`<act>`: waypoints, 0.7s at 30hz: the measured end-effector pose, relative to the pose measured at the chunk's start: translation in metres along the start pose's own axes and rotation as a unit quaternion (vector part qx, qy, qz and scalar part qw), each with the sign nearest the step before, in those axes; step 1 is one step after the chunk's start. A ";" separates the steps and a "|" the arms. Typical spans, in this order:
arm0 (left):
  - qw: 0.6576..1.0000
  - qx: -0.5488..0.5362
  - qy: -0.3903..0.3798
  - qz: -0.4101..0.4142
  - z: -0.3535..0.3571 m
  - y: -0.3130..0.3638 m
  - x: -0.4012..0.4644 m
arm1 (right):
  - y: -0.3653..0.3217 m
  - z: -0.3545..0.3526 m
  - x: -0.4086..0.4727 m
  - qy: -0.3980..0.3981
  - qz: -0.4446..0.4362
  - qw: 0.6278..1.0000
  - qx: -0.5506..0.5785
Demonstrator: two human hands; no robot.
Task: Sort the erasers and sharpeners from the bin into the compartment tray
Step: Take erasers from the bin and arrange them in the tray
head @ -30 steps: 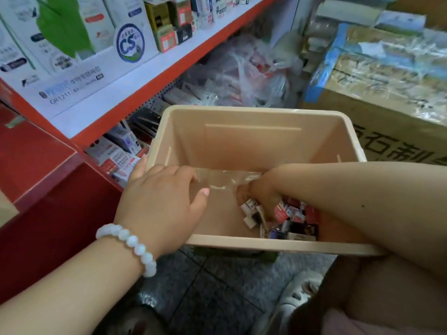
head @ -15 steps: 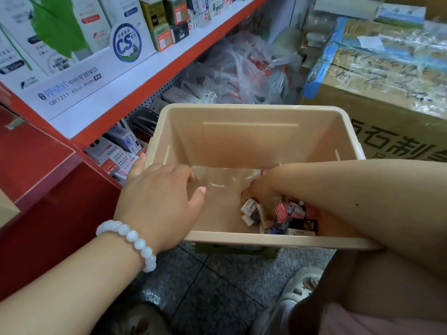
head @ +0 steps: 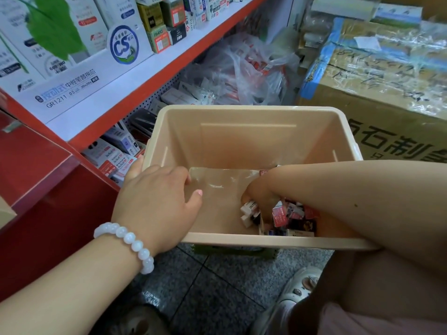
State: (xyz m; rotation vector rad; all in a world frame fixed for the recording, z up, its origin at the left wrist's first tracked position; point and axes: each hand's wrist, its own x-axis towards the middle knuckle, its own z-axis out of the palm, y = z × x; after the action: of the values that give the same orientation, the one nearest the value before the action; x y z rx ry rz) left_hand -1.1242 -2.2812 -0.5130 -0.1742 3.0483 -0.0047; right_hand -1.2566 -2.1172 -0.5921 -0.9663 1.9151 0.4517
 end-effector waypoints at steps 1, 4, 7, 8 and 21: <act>1.000 0.001 -0.003 0.001 0.000 0.000 0.000 | -0.001 0.001 -0.001 0.006 0.002 1.000 -0.004; 1.000 -0.001 -0.006 0.004 0.001 0.001 -0.001 | 0.002 0.003 -0.002 0.021 0.005 1.000 0.007; 1.000 -0.004 -0.004 0.000 -0.001 0.001 -0.002 | 0.008 -0.001 -0.008 0.038 0.014 0.998 0.049; 1.000 -0.007 0.001 0.001 -0.001 0.002 -0.002 | 0.010 -0.004 -0.012 0.047 0.014 0.996 0.074; 0.366 -0.872 0.023 -0.324 -0.027 0.075 0.042 | 0.010 -0.072 -0.093 0.355 0.091 0.775 0.515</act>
State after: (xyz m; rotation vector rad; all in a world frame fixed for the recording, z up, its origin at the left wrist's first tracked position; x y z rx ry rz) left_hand -1.1762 -2.2115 -0.4899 -1.2484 1.1391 2.7830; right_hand -1.2797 -2.1159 -0.4760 -0.1685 2.4190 -0.9621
